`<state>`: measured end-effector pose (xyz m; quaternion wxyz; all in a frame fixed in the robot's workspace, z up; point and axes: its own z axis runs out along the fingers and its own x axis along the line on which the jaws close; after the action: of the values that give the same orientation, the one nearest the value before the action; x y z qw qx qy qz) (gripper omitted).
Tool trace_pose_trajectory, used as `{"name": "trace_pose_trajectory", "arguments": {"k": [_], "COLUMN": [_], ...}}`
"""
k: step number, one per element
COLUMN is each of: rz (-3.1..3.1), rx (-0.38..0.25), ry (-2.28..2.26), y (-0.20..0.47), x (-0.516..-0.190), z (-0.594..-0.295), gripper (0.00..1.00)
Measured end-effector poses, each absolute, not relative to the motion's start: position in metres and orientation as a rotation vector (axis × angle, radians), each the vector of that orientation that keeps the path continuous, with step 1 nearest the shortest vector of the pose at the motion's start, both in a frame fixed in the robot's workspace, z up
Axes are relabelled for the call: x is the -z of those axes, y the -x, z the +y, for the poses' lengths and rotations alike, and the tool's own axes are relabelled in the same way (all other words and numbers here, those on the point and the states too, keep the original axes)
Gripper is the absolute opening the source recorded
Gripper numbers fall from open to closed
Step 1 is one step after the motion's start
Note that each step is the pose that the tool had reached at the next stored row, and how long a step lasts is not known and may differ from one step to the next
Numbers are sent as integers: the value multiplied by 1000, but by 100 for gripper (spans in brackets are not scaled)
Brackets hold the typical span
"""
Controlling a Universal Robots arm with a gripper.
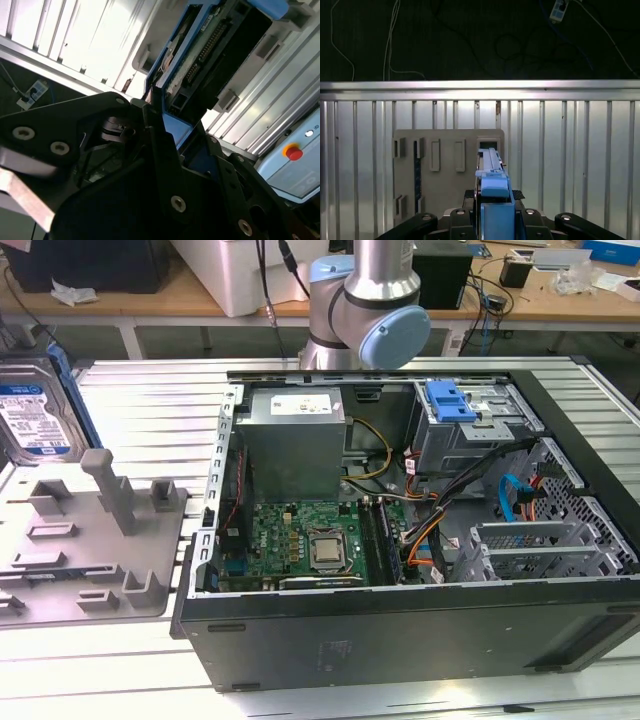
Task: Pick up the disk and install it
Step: 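Pick up the disk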
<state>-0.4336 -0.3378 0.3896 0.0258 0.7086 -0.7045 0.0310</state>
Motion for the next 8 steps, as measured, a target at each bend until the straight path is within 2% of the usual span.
{"name": "trace_pose_trajectory", "arguments": {"k": [8], "rz": [-2178], "rx": [-95], "ry": [-2190], "y": [434], "x": [-415], "z": [-338], "gripper": [36]}}
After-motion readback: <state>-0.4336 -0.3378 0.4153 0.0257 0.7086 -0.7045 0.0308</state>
